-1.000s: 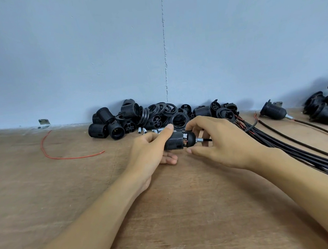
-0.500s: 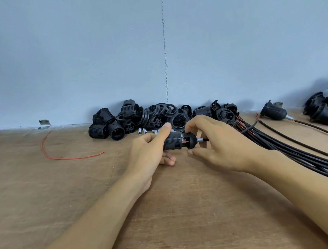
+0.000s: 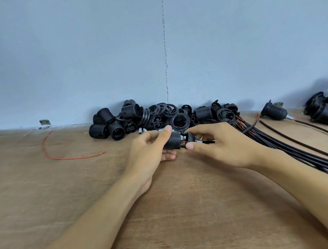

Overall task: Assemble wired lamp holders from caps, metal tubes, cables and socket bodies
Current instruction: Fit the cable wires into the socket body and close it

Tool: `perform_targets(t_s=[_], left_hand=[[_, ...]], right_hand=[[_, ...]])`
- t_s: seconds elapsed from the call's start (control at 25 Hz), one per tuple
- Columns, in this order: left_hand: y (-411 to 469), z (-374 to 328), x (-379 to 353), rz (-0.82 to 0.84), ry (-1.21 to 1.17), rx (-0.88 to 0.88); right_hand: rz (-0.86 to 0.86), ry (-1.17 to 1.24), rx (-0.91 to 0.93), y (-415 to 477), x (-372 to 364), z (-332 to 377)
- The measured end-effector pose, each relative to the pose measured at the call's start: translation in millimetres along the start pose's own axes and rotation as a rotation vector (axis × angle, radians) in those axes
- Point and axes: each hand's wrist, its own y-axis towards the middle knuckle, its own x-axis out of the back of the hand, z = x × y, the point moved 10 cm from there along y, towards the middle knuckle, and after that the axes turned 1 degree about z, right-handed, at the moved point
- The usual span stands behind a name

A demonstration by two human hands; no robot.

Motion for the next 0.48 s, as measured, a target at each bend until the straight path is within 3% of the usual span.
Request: perform_targets(t_s=[0.48], left_hand=[[-3.5, 1.5, -1.1, -0.015, 0.036, 0.054]], right_hand=[[0.063, -0.096, 0.001, 0.8, -3.5, 2.9]])
